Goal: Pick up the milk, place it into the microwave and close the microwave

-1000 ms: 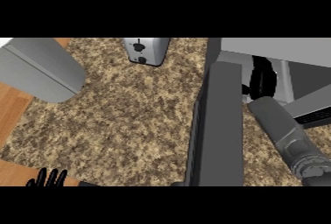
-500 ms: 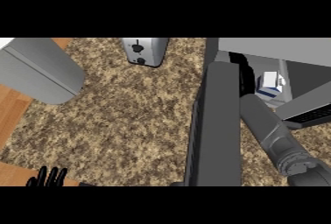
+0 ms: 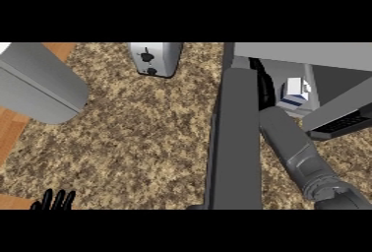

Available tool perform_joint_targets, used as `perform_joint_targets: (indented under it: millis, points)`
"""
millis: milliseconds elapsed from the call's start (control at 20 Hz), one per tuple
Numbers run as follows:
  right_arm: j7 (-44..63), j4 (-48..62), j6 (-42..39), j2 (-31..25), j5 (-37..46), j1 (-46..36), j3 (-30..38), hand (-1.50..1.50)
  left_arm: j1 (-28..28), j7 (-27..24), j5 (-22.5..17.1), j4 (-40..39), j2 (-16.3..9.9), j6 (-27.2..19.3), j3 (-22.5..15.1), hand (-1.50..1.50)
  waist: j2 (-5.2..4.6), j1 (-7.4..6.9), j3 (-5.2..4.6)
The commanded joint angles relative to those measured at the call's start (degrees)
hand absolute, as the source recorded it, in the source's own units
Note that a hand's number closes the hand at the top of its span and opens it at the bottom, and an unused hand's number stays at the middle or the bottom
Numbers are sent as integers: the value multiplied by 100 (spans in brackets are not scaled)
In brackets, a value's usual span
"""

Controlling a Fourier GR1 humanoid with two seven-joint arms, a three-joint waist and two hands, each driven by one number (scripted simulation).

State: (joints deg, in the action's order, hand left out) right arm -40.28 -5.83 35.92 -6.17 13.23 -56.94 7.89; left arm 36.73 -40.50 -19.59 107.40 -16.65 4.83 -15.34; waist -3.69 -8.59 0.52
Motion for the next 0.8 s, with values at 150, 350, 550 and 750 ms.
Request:
perform_joint_targets:
  millis: [150,350,550,750]
  points:
    - [-777,-238,-1063,222,-624,451,580,-150,197,-75,63,37,25,14,-96,-150,108,215,-10]
    - [-1322,-204,-1660,263,-719,879,659,-150,147,67,-81,159,-48,-25,111,-150,162,391,-19]
    - [-1477,-164,-1915,207,-805,977,759,-150,535,-103,11,291,-117,62,28,-150,204,393,-24]
    - [-1872,-184,-2053,318,-800,1352,754,-150,417,186,195,385,217,-350,-233,-150,261,573,-32]
